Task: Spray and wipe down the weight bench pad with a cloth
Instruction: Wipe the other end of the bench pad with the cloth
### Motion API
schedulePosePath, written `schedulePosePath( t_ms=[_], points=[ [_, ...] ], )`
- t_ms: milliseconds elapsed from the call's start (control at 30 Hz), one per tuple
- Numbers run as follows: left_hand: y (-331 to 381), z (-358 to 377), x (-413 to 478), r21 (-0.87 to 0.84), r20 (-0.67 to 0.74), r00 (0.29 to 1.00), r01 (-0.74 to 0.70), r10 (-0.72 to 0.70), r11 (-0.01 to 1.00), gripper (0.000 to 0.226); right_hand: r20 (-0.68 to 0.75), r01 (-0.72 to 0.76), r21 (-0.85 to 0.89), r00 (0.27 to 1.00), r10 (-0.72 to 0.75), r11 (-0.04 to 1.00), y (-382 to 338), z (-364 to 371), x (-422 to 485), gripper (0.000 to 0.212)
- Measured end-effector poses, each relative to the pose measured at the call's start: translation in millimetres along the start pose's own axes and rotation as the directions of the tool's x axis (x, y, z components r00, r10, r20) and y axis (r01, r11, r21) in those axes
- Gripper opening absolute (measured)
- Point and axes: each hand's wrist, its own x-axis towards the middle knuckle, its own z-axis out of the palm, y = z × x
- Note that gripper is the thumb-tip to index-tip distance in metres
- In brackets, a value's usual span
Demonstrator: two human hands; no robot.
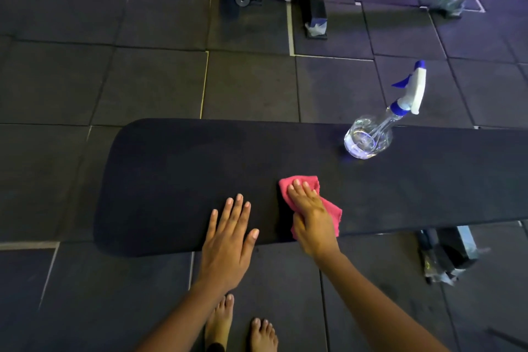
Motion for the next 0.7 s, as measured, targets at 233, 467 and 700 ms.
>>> schedulePosePath(
  t_ms=[233,467,700],
  points=[
    [-1.8,-4.1,1.3,-0.003,0.036,0.999,-0.006,0.006,1.0,0.058,0.19,0.031,0.134,0.98,-0.056,0.99,-14.7,-19.1,-30.6,0.063],
    [-3.8,-5.3,0.4,-0.04,0.051,0.998,-0.028,0.03,0.999,0.058,-0.151,-0.143,0.337,0.967,0.204,0.931,-29.7,-60.4,14.0,0.057],
    [-7.5,-8.1,1.7,-0.11,0.062,0.997,-0.045,0.052,0.993,0.059,-0.088,-0.178,0.018,0.98,0.178,0.984,-2.5,-15.2,19.9,0.067]
  ],
)
